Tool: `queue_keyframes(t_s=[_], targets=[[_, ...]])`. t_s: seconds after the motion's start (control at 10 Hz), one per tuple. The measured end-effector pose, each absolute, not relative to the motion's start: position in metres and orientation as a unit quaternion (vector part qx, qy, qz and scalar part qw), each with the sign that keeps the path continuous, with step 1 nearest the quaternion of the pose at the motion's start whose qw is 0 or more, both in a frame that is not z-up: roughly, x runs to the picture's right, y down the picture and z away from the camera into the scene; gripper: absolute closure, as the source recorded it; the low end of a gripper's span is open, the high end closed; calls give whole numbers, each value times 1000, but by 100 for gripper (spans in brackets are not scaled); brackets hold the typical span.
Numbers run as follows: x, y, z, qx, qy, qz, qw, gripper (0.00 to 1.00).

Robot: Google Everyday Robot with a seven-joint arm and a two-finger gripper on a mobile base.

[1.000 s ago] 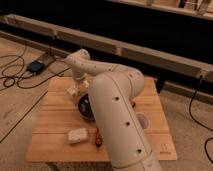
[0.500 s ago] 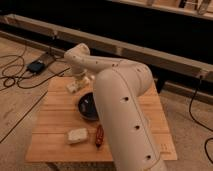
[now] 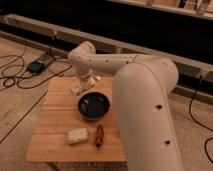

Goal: Place the bottle in the ceramic bowl

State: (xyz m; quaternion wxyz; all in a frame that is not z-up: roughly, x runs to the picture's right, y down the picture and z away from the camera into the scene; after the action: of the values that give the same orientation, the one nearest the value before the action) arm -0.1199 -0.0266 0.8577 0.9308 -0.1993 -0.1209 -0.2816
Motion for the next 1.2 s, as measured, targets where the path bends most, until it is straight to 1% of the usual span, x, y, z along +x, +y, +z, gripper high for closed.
queue_keyframes(t_s=[0.1, 0.3, 0.7, 0.8, 1.0, 1.2], targets=[[-92, -5, 844, -212, -101, -270, 934, 100], [-73, 13, 844, -225, -85, -264, 934, 100], [-71, 43, 848, -247, -75, -264, 929, 100], [-71, 51, 849, -253, -72, -264, 928, 97], [-67, 60, 849, -264, -65, -261, 926, 81], [-63, 69, 848, -275, -60, -254, 925, 58]])
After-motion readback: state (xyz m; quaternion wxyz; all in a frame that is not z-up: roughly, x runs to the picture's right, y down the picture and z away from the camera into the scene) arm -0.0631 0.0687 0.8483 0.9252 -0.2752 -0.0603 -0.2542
